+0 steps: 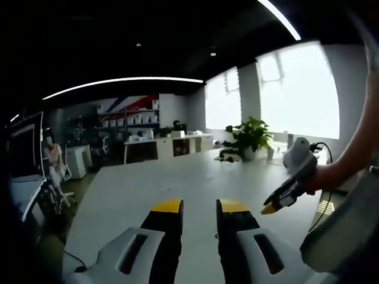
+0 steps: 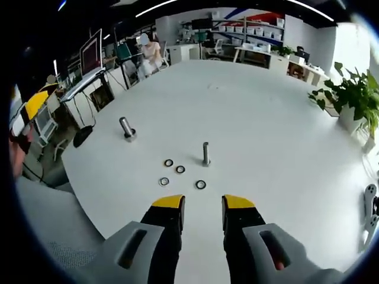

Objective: Place the washer onto the threaded stud by aligning its center hole with the stud, sliding it down to the base, and recovering from edge contact or off-axis alignment until the washer reaches the visible bottom stop.

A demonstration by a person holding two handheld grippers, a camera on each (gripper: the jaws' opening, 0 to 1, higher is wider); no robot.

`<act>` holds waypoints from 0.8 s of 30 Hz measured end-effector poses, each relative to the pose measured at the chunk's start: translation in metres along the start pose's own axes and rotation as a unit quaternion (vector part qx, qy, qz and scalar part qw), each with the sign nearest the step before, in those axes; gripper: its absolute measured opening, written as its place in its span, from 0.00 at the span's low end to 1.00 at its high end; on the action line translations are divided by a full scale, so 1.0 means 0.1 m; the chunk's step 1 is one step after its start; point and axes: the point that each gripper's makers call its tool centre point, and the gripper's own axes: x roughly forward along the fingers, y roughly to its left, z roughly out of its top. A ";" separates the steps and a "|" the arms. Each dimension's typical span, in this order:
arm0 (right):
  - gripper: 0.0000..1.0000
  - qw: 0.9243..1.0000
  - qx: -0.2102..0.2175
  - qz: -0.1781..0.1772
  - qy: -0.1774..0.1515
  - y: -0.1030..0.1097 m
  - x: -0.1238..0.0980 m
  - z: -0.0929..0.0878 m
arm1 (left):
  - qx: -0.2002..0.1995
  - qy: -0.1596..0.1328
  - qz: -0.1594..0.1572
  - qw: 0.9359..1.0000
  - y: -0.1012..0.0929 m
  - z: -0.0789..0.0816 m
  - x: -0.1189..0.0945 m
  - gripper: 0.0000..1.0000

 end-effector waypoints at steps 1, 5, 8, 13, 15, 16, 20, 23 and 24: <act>0.27 1.000 0.000 0.002 0.000 -0.01 0.01 0.00 | 0.003 0.000 0.001 1.000 -0.01 0.02 0.00 0.21; 0.27 1.000 0.003 0.007 0.000 -0.06 0.03 -0.01 | 0.014 0.010 0.003 1.000 -0.02 0.02 0.00 0.20; 0.27 1.000 0.005 0.011 0.002 -0.09 0.05 -0.03 | 0.010 0.018 0.016 1.000 0.01 0.00 -0.05 0.20; 0.27 1.000 0.007 0.020 -0.001 -0.12 0.07 -0.03 | -0.020 0.005 0.050 0.999 0.15 0.12 -0.13 0.21; 0.27 1.000 0.004 0.023 -0.003 -0.13 0.09 -0.02 | -0.010 0.012 0.059 0.998 0.18 0.09 -0.14 0.20; 0.27 1.000 0.005 0.025 -0.005 -0.14 0.10 -0.02 | -0.010 0.018 0.063 0.998 0.18 0.06 -0.15 0.20; 0.27 0.999 0.012 0.034 -0.012 -0.15 0.13 0.00 | -0.008 0.018 0.073 0.997 0.19 0.03 -0.17 0.20; 0.27 0.999 0.020 0.040 -0.015 -0.16 0.16 0.00 | 0.004 0.030 0.076 0.997 0.17 -0.02 -0.17 0.20; 0.27 0.999 0.019 0.042 -0.015 -0.15 0.16 0.00 | 0.006 0.031 0.076 0.997 0.16 -0.04 -0.17 0.20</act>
